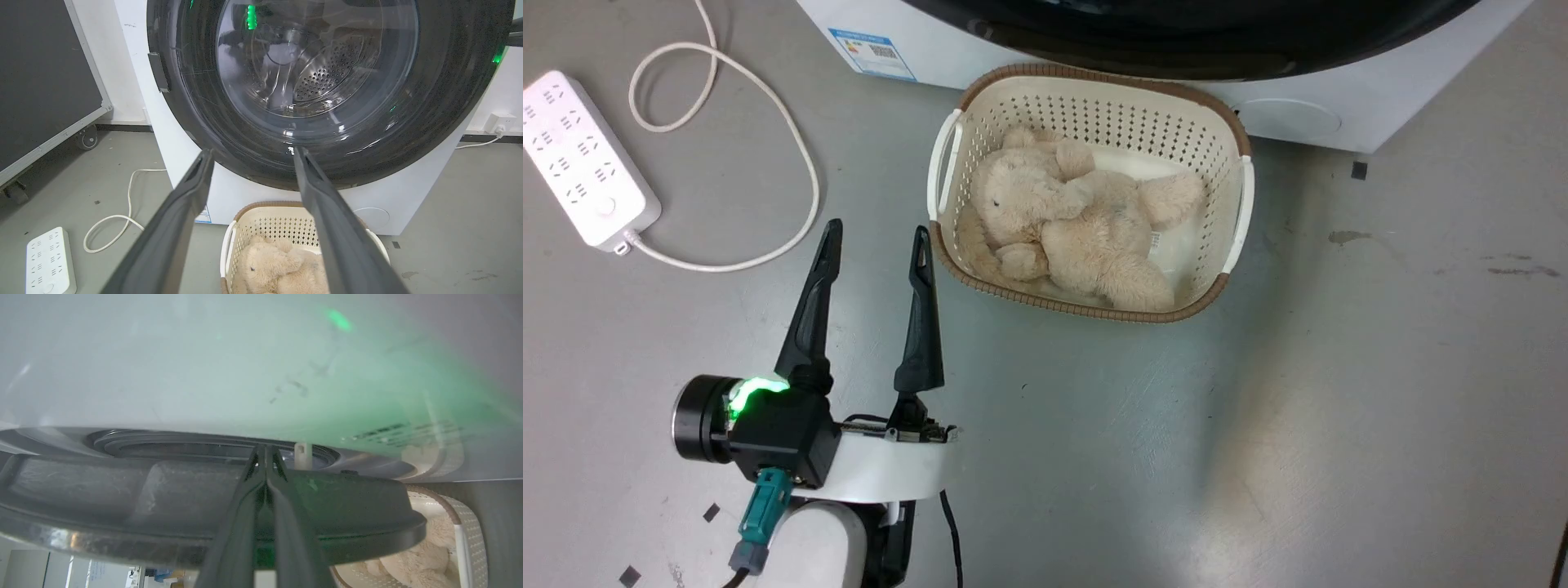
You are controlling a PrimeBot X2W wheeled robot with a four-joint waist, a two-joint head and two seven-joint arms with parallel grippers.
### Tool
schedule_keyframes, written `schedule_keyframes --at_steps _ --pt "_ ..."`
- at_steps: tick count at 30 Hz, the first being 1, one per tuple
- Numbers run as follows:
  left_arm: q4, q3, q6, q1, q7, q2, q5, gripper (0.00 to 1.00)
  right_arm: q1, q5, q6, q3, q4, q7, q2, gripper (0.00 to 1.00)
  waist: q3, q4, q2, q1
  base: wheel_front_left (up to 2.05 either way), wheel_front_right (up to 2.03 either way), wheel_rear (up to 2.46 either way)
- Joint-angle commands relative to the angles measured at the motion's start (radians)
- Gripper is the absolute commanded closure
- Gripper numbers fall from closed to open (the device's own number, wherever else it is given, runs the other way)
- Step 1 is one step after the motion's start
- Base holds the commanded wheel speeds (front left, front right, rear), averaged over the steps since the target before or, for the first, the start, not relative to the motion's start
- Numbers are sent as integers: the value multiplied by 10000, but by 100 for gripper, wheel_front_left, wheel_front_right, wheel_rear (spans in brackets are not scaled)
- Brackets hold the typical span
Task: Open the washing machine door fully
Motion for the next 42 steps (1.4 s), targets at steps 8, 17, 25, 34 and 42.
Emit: schedule_keyframes --at_steps 8,17,25,34,42 --pt "-20 -98 139 -222 -257 1 -167 0 -52 431 10 -700 289 1303 418 100 -171 1 0 0 0 0 0" --pt "411 -3 27 195 -354 1 -564 0 1880 812 10 -986 -422 2643 1046 100 -1139 -206 0 0 0 0 0" --pt "759 223 -259 896 -354 1 -843 0 3808 2347 10 287 -327 3391 1149 100 -2242 -312 0 0 0 0 0" --pt "1230 216 -856 1550 -354 1 -880 0 5932 5970 10 4344 -515 2866 1152 100 -3195 -162 0 0 0 0 0" --pt "1659 177 -1522 1878 -354 1 -1110 0 7947 8443 10 7978 -2292 1451 1152 100 -3489 -7 0 0 0 0 0"
